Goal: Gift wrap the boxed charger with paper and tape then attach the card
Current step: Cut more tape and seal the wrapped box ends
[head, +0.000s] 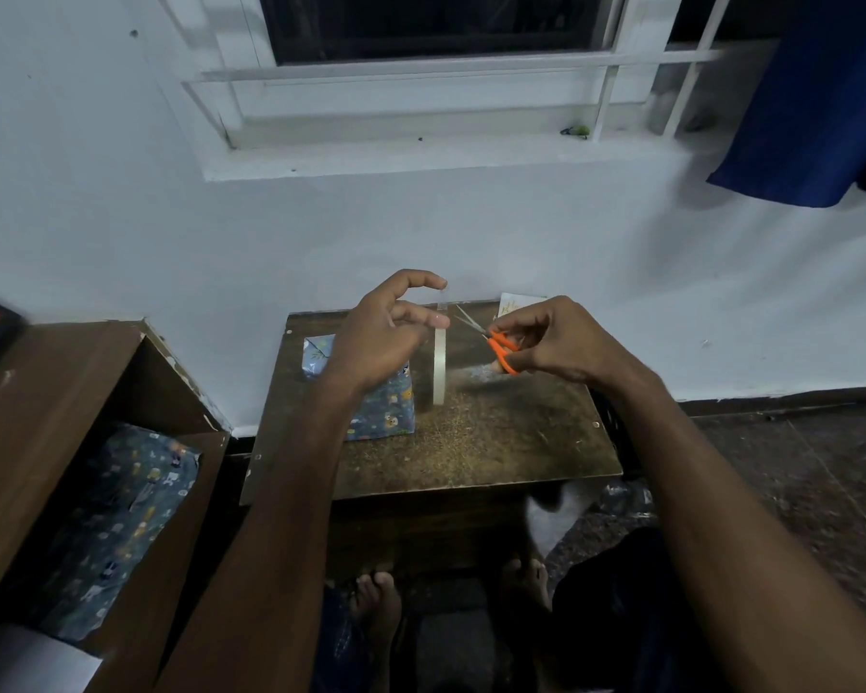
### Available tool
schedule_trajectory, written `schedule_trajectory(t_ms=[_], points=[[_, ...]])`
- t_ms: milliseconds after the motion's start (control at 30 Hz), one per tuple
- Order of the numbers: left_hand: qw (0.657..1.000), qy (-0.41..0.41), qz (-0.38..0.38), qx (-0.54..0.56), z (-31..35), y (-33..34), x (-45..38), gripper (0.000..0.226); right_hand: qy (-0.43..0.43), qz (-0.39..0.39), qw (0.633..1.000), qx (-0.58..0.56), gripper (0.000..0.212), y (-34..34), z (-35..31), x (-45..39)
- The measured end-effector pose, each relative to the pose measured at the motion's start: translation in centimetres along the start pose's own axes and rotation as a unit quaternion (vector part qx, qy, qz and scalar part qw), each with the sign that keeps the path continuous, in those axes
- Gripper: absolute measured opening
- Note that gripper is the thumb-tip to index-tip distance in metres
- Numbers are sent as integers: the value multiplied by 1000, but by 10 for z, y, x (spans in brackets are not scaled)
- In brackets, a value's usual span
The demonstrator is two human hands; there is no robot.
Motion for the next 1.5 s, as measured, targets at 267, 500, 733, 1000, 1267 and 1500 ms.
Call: schedule_trajectory(t_ms=[267,500,733,1000,1267,1500], points=[[1000,11,-12,-20,1,1,1,64,-38,-6,999,19,33,9,-13,-5],[999,12,-20,-25,0,2,1,63,-48,18,998,36,34,7,-12,-8],[1000,6,-19,-22,-1,3,1,61,-54,27,997,56,38,8,-15,-9],[999,24,-20,-9,-3,4,-1,63,-57,36,996,52,37,7,-16,-9],[999,24,9,-36,-10,6,-5,59,-65,31,997,21,28,3,-14,-7],[997,33,47,-47,-12,4,-9,63,29,74,965,249,23,13,26,-25]])
Point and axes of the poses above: each hand's wrist, its own x-axis away from the middle knuckle, its own y-axis out of the palm, z = x × y, the point moved 7 cm from there along -x, towards the middle knuckle, and after that the axes turned 9 degrees about -x, right-handed, at the moved point
